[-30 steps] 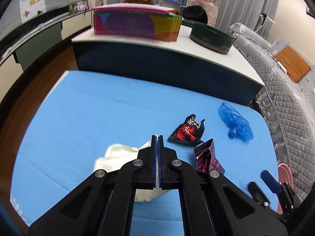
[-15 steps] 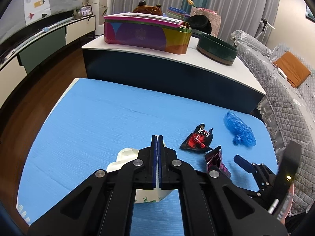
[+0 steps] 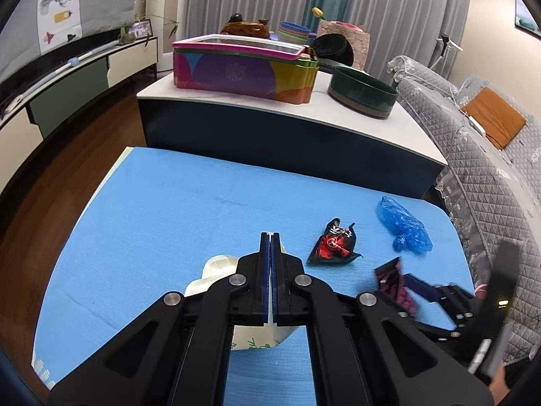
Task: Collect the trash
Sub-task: 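Grasp the white paper bag with left tool while right tool grasps pink-black packet, then carry the white bag and pink-black packet with both tools over the pink bucket, then open both tools to drop the bag and packet into the bucket, then move both tools back over the table toward the remaining trash, then grasp the red-black wrapper with left tool while right tool grasps blue plastic bag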
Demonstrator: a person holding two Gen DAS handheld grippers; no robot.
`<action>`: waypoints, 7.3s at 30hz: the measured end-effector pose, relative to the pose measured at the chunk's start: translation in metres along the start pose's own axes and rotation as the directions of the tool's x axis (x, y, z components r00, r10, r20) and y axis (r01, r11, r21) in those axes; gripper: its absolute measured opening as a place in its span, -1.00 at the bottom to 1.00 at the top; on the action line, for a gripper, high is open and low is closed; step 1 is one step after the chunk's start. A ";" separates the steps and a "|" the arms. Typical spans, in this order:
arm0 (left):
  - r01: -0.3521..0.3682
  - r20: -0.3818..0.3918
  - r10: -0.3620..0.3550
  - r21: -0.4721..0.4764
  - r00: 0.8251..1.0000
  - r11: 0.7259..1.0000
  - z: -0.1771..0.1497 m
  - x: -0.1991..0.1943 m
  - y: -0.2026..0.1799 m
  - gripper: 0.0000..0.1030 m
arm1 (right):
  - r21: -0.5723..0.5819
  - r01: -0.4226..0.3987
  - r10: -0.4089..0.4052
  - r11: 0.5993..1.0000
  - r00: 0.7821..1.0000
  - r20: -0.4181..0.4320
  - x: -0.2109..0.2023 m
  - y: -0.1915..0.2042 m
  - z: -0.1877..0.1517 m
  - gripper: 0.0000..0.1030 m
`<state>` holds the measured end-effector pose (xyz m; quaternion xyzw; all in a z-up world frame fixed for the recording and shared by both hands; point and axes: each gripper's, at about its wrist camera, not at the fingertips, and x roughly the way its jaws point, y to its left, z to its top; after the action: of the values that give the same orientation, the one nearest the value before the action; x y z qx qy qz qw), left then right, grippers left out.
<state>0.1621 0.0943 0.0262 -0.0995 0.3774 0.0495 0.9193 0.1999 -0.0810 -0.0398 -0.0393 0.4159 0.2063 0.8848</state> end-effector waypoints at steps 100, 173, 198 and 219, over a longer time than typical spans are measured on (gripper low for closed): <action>0.491 -0.086 -0.545 0.567 0.834 0.661 -0.115 -0.072 -0.343 -0.99 | 0.446 0.370 -0.464 0.815 0.878 0.120 -0.260 -0.266 -0.163 0.04; 0.249 0.052 -0.271 0.256 0.961 0.934 -0.032 -0.017 -0.107 -0.73 | 0.211 0.196 -0.255 0.958 0.918 0.303 -0.165 -0.107 -0.048 -0.19; 0.101 -0.081 -0.096 0.067 0.992 0.993 -0.019 0.095 -0.055 -0.08 | 0.171 0.074 -0.115 0.982 0.963 0.245 -0.056 -0.103 0.004 -0.14; 0.112 -0.170 -0.092 0.108 0.981 0.988 -0.023 0.121 -0.071 -0.22 | 0.142 0.045 -0.057 0.989 0.995 0.078 0.026 -0.117 0.030 -0.93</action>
<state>0.2440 0.0215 -0.0646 -0.0685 0.4486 -0.0282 0.8907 0.2827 -0.1713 -0.0522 0.0209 0.3917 0.1552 0.9067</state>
